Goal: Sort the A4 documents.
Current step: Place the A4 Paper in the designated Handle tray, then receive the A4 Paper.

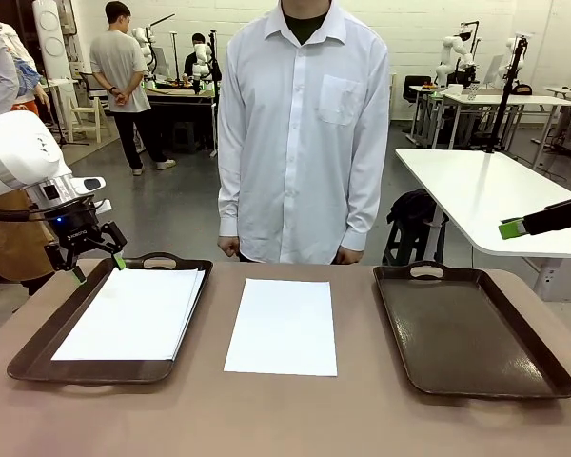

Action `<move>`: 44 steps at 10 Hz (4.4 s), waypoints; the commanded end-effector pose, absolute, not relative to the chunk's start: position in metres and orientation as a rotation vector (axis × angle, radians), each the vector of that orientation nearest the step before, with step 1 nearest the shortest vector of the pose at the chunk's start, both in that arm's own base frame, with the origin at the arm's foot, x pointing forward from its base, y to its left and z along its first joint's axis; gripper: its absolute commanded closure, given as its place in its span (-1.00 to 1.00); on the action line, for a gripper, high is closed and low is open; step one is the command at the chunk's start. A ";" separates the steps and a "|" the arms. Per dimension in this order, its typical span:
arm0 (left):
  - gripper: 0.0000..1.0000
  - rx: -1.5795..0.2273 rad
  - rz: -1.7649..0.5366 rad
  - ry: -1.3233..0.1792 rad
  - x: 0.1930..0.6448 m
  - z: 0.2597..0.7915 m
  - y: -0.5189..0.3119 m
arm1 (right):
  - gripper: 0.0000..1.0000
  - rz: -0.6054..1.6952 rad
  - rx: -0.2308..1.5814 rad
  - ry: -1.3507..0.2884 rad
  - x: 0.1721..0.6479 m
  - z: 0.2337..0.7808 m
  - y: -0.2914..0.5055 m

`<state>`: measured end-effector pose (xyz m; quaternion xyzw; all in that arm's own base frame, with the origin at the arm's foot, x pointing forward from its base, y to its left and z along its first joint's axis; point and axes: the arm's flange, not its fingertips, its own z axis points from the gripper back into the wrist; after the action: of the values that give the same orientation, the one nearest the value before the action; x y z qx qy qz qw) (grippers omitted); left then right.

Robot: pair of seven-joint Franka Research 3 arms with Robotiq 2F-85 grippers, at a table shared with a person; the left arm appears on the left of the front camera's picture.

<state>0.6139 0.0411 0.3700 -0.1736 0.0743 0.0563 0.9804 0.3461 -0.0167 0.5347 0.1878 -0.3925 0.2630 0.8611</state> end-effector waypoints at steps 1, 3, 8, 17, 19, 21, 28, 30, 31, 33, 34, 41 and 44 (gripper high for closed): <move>-0.97 -0.347 0.102 0.149 0.614 0.370 0.041 | -1.00 0.552 0.413 -0.823 0.348 0.532 -0.017; -0.97 -0.347 0.102 0.149 0.614 0.370 0.041 | -1.00 0.552 0.413 -0.823 0.348 0.532 -0.017; -0.97 -0.347 0.102 0.149 0.614 0.370 0.041 | -1.00 0.552 0.413 -0.823 0.348 0.532 -0.017; -0.97 -0.328 -0.288 -0.354 0.506 0.533 0.018 | -1.00 0.552 0.413 -0.823 0.348 0.532 -0.017; -0.97 -0.404 -0.451 -0.514 0.465 0.555 0.025 | -1.00 0.552 0.413 -0.823 0.348 0.532 -0.017; -0.97 -0.502 -0.513 -0.603 0.448 0.559 0.030 | -1.00 0.552 0.413 -0.823 0.348 0.532 -0.017; -0.97 -0.585 -0.767 -0.510 0.453 0.547 0.014 | -1.00 0.552 0.413 -0.823 0.348 0.532 -0.017; -0.97 -0.588 -0.749 -0.518 0.454 0.547 0.013 | -1.00 0.552 0.413 -0.823 0.348 0.532 -0.017; -0.97 -0.596 -0.726 -0.521 0.454 0.548 0.013 | -1.00 0.552 0.413 -0.823 0.348 0.532 -0.017; -0.97 -0.595 -0.734 -0.525 0.453 0.547 0.011 | -1.00 0.552 0.413 -0.823 0.348 0.532 -0.017; -0.97 -0.595 -0.734 -0.525 0.453 0.547 0.011 | -1.00 0.552 0.413 -0.823 0.348 0.532 -0.017; -0.97 -0.595 -0.734 -0.525 0.453 0.547 0.011 | -1.00 0.552 0.413 -0.823 0.348 0.532 -0.017; -0.97 -0.595 -0.734 -0.525 0.453 0.547 0.011 | -1.00 0.552 0.413 -0.823 0.348 0.532 -0.017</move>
<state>0.4538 0.0091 0.5469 -0.2845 -0.2487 -0.3433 0.8599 0.3461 -0.0166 0.5346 0.1877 -0.3923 0.2631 0.8612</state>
